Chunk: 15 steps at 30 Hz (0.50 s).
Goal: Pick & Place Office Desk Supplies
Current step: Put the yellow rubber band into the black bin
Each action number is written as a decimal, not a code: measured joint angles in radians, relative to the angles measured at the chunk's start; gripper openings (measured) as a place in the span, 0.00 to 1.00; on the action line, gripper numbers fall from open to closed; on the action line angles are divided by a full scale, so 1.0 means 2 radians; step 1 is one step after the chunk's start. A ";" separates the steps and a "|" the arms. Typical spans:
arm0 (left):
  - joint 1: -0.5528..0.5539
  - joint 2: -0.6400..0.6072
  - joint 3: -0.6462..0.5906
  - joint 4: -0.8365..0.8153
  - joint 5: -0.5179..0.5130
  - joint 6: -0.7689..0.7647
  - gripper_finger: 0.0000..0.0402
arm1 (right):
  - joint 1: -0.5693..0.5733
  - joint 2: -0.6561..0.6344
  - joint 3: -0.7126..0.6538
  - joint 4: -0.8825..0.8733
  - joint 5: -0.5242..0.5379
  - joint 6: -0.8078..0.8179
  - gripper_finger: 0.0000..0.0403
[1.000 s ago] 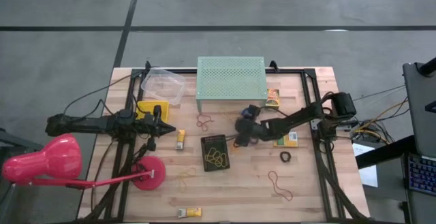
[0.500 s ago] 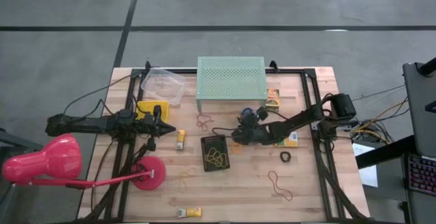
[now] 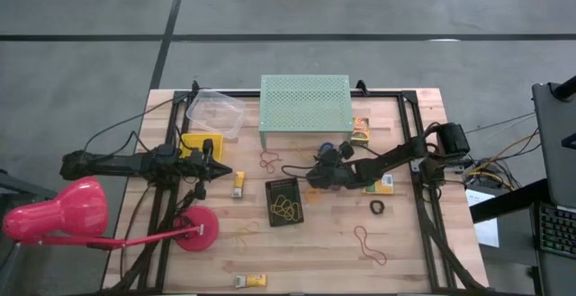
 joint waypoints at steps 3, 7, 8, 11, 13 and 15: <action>0.000 0.000 0.000 0.000 0.000 0.000 0.06 | -0.001 0.000 -0.003 0.001 -0.004 0.000 0.30; 0.000 0.000 0.000 0.000 0.000 0.000 0.06 | -0.008 0.000 -0.005 0.001 -0.034 -0.002 0.28; 0.000 0.000 0.000 0.000 0.000 0.000 0.06 | -0.010 0.000 -0.005 0.001 -0.043 -0.003 0.28; 0.000 0.000 0.000 0.000 0.000 0.000 0.06 | -0.013 0.000 -0.005 0.009 -0.055 -0.010 0.28; 0.000 0.000 0.000 0.000 0.000 0.000 0.06 | -0.013 0.000 -0.007 0.024 -0.054 -0.013 0.29; 0.000 0.000 0.000 0.000 0.000 0.000 0.06 | -0.015 0.000 -0.012 0.041 -0.052 -0.015 0.30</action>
